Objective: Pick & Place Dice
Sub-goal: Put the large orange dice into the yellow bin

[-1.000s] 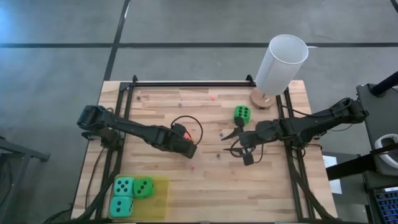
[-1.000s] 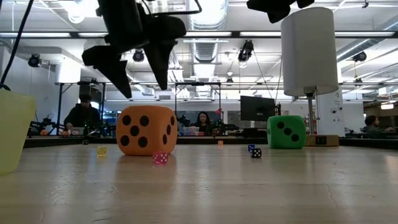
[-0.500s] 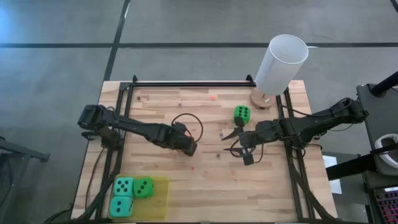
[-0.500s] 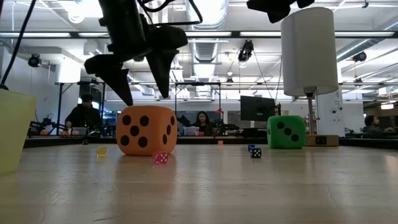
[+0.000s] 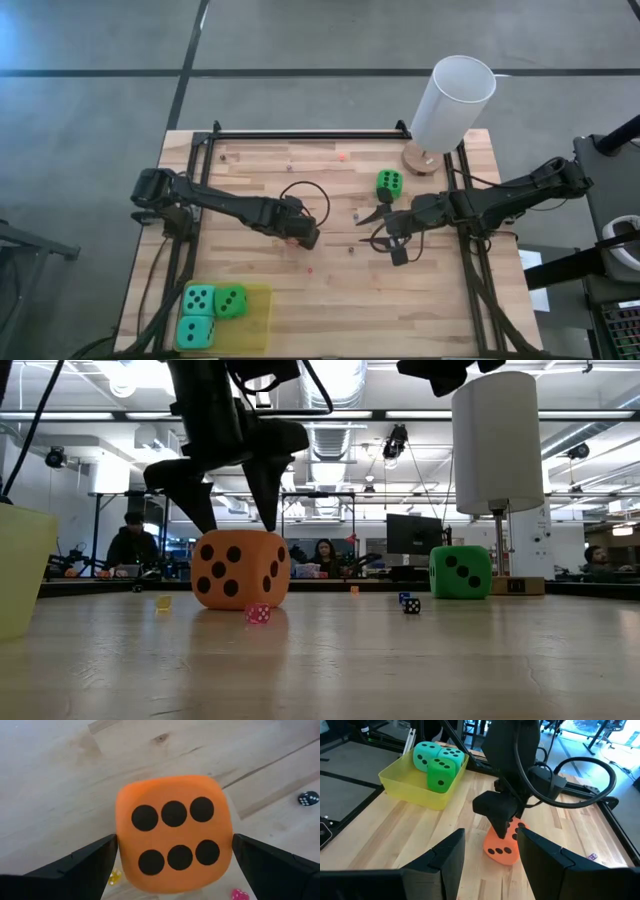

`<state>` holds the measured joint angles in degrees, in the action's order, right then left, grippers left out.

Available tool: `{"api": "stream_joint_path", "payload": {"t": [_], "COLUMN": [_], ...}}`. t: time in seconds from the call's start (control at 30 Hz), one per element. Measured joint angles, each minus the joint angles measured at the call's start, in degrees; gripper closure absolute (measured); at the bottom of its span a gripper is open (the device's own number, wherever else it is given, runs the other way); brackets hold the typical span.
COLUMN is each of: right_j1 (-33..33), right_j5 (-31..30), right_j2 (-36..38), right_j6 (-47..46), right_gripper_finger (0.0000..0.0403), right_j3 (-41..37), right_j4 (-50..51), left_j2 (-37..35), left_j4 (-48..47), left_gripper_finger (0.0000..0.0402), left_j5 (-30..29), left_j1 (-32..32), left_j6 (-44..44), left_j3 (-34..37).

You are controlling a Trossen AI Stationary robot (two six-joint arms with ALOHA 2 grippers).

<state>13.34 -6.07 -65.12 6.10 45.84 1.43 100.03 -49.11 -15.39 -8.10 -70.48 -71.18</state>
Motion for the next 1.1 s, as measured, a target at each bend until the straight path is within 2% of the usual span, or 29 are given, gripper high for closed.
{"api": "stream_joint_path", "payload": {"t": [0.5, 1.1], "right_j1": [0.0, 0.0], "right_j5": [0.0, 0.0], "right_j2": [0.0, 0.0], "right_j6": [0.0, 0.0], "right_gripper_finger": [0.0223, 0.0223], "right_j3": [0.0, 0.0], "right_j4": [0.0, 0.0], "left_j2": [-0.5, 1.6], "left_j4": [0.0, 1.3], "left_gripper_finger": [0.0002, 0.0002], "left_j5": [0.5, 1.1], "left_j1": [0.0, 0.2], "left_j6": [4.0, 4.1], "left_j3": [-0.2, 0.0]}}
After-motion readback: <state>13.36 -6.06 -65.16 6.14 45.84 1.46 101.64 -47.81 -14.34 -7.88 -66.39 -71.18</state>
